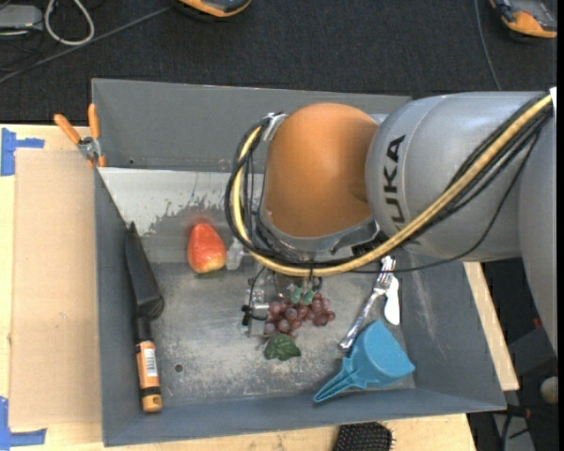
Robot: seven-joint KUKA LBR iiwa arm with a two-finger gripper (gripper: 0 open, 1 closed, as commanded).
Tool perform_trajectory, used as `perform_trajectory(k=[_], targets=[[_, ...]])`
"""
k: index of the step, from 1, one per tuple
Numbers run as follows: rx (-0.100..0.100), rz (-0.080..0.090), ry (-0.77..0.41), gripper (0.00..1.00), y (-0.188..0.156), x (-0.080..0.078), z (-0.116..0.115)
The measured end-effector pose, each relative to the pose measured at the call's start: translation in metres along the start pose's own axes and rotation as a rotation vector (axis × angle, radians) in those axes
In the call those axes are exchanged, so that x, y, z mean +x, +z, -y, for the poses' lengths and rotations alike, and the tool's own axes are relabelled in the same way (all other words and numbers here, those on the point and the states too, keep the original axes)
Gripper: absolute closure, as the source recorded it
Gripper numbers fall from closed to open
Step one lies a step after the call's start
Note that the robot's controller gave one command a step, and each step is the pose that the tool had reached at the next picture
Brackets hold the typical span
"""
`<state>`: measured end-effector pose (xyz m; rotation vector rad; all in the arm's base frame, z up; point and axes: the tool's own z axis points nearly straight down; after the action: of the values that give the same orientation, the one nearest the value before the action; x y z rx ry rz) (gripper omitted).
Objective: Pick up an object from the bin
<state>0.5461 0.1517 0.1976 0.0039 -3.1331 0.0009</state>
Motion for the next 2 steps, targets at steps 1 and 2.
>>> perform_trajectory(k=[1,2], targets=[[-0.001,0.007,0.003,0.00,-0.004,-0.002,0.001],[-0.001,0.004,-0.024,0.00,-0.002,-0.009,0.068]])
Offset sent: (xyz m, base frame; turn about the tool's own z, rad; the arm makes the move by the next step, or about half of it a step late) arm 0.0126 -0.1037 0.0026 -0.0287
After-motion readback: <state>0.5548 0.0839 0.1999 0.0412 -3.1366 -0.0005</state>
